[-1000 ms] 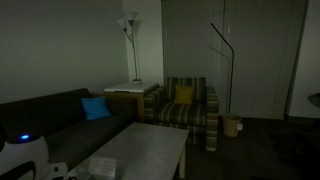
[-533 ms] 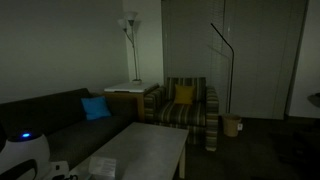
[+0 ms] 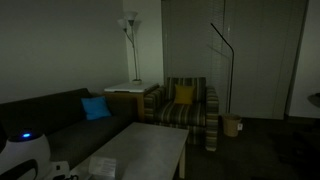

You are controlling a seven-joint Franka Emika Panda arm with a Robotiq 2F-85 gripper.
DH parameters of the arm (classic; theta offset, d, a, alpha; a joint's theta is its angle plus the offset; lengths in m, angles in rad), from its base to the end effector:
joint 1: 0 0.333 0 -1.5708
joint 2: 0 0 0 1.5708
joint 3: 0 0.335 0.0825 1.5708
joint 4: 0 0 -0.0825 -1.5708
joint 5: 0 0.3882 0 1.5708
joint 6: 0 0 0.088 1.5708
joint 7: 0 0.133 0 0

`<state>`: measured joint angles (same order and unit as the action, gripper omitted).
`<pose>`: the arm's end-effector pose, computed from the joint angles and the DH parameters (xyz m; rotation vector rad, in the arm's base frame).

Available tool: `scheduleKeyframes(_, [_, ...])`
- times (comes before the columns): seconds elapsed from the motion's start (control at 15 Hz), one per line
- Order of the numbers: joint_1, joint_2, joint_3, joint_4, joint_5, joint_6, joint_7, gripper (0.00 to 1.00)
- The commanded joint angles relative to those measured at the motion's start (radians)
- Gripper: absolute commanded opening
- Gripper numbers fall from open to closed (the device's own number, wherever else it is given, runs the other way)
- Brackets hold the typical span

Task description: Remove the mug from the plate.

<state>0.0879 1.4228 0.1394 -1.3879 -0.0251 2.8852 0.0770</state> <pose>0.6346 0.1393 -0.1598 -3.0019 -0.0756 -0.0978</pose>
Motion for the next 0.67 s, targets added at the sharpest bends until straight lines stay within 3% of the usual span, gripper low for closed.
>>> scheduleKeyframes(0.0, [0.021, -0.009, -0.022, -0.005, 0.03, -0.004, 0.009, 0.0])
scheduleKeyframes(0.13, [0.021, -0.009, -0.022, -0.006, 0.03, -0.003, 0.01, 0.0])
scheduleKeyframes(0.2, [0.02, -0.009, -0.021, -0.006, 0.031, -0.003, 0.01, 0.26])
scheduleKeyframes(0.27, [0.023, -0.011, -0.024, -0.009, 0.031, -0.001, 0.014, 0.27])
scheduleKeyframes(0.6, [0.03, -0.036, -0.03, -0.044, 0.014, -0.002, 0.084, 0.62])
